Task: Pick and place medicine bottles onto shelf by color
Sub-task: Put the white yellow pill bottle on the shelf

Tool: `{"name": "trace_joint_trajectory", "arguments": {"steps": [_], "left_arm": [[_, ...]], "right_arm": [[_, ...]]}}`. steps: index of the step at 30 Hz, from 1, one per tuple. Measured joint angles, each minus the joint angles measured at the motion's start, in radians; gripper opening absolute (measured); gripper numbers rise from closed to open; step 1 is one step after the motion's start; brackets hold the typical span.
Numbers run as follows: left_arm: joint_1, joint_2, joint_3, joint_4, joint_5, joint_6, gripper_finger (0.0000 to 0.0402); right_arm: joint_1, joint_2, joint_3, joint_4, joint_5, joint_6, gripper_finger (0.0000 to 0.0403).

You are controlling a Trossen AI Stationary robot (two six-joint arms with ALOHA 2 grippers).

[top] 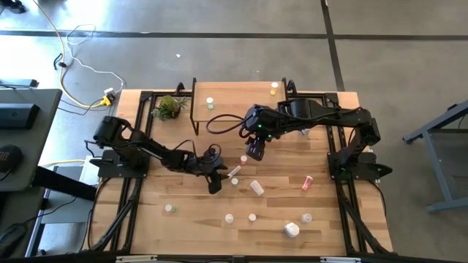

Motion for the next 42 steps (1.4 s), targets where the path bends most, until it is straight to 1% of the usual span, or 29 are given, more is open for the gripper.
{"name": "trace_joint_trajectory", "arguments": {"steps": [7,13,20,28,31,39,42], "left_arm": [[-0.003,0.000,0.006,0.010,-0.020,0.000,0.0177],[-0.003,0.040,0.043,0.009,-0.019,0.059,0.0177],[-0.003,0.099,0.101,-0.093,-0.027,0.054,0.0177],[-0.003,0.113,0.102,-0.136,-0.038,0.068,0.0174],[-0.003,0.112,0.103,-0.147,-0.050,0.094,0.0159],[-0.003,0.112,0.102,-0.153,-0.053,0.113,0.0085],[-0.003,0.111,0.102,-0.155,-0.053,0.113,0.0068]], "right_arm": [[0.000,0.000,0.000,0.003,0.000,0.000,0.0195],[0.000,0.000,0.000,0.005,-0.001,0.000,0.0195],[0.000,0.000,0.000,0.005,-0.002,0.000,0.0195],[0.000,0.000,0.001,-0.002,-0.002,0.000,0.0195],[0.000,0.000,0.001,-0.002,-0.002,0.000,0.0195],[0.000,0.000,0.001,-0.002,-0.002,-0.002,0.0195],[0.000,0.000,0.001,-0.002,-0.002,-0.002,0.0195]]}}
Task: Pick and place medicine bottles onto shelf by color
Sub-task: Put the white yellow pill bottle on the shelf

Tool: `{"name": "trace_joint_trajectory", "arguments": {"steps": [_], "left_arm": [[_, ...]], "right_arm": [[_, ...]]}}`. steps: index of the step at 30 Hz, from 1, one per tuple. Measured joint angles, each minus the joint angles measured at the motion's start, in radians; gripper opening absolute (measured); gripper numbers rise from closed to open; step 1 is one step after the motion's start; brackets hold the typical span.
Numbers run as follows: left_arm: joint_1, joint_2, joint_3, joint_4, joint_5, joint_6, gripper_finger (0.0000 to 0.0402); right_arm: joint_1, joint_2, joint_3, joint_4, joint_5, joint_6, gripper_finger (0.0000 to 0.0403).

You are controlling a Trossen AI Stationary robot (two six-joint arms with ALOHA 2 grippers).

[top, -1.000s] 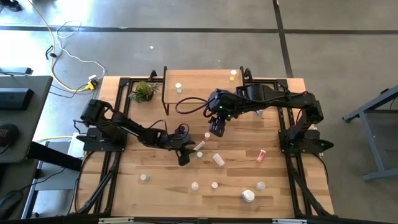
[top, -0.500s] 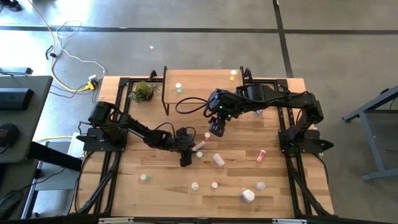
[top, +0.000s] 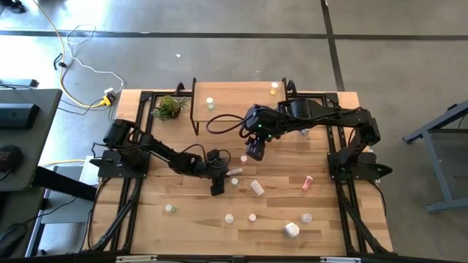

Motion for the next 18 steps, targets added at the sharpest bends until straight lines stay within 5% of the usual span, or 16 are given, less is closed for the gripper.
{"name": "trace_joint_trajectory", "arguments": {"steps": [7,18], "left_arm": [[0.003,-0.014,-0.001,-0.025,0.011,0.000,0.0080],[0.029,-0.150,-0.004,-0.281,0.011,0.046,0.0074]], "right_arm": [[0.000,0.000,0.000,0.000,0.000,0.001,0.0195],[-0.003,0.000,0.000,0.000,-0.006,-0.002,0.0195]]}}
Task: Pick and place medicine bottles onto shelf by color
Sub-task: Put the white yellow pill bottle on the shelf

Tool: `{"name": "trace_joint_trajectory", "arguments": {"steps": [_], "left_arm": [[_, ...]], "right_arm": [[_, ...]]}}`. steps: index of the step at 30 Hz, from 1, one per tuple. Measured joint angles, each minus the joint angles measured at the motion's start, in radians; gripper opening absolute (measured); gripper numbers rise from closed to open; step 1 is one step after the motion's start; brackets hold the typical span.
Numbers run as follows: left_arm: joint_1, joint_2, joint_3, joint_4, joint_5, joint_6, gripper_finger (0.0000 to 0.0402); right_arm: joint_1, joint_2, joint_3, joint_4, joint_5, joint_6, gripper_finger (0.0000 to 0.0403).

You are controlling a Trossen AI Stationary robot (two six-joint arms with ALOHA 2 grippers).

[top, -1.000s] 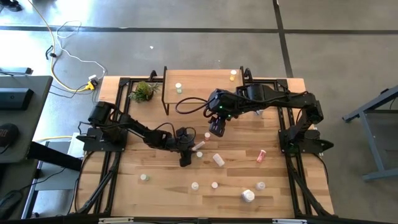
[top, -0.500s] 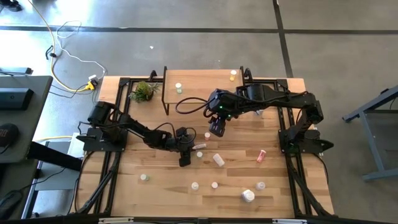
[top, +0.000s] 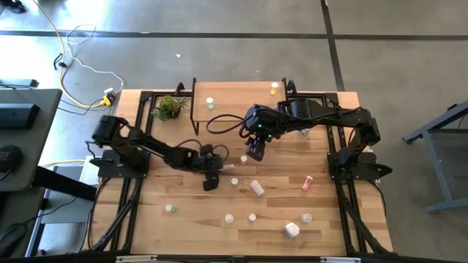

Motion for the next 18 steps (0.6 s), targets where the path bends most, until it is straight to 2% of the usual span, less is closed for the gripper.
{"name": "trace_joint_trajectory", "arguments": {"steps": [3,11,18], "left_arm": [[0.002,-0.052,0.000,-0.054,0.000,0.041,0.0074],[0.003,-0.247,0.001,-0.136,-0.035,0.157,0.0074],[-0.002,-0.408,0.003,-0.146,-0.052,0.399,0.0074]], "right_arm": [[-0.009,0.000,0.000,0.000,-0.029,0.000,0.0195],[-0.055,0.000,0.000,0.027,-0.202,0.003,0.0195],[-0.093,0.000,0.000,0.064,-0.367,0.068,0.0195]]}}
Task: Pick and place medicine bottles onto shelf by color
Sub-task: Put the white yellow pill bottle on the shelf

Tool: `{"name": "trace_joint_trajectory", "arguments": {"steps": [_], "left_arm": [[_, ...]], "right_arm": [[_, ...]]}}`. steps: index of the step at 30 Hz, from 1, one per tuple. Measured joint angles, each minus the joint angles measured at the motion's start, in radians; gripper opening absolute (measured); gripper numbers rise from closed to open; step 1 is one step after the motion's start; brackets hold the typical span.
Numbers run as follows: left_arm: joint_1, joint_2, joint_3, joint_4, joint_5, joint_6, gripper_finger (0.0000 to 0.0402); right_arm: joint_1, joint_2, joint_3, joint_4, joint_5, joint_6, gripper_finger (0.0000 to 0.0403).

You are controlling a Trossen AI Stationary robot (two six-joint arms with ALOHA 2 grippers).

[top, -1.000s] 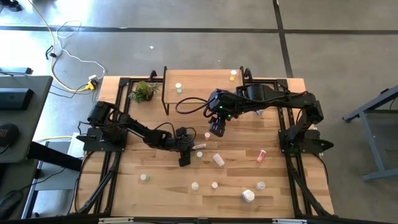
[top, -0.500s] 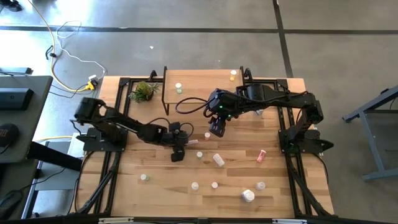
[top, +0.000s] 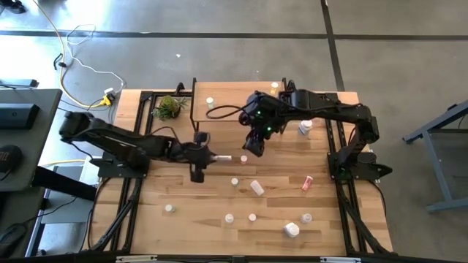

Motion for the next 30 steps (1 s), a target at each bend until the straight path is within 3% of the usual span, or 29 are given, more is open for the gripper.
{"name": "trace_joint_trajectory", "arguments": {"steps": [7,14,30], "left_arm": [[-0.042,-0.082,0.086,-0.056,-0.103,0.238,0.0074],[-0.099,-0.078,0.213,-0.087,-0.235,0.507,0.0074],[-0.191,-0.077,0.241,-0.073,-0.265,0.966,0.0074]], "right_arm": [[-0.006,0.005,0.000,0.100,-0.060,0.071,0.0195],[-0.006,0.041,-0.002,0.106,-0.090,0.100,0.0195],[-0.001,0.067,-0.002,0.117,-0.135,0.155,0.0195]]}}
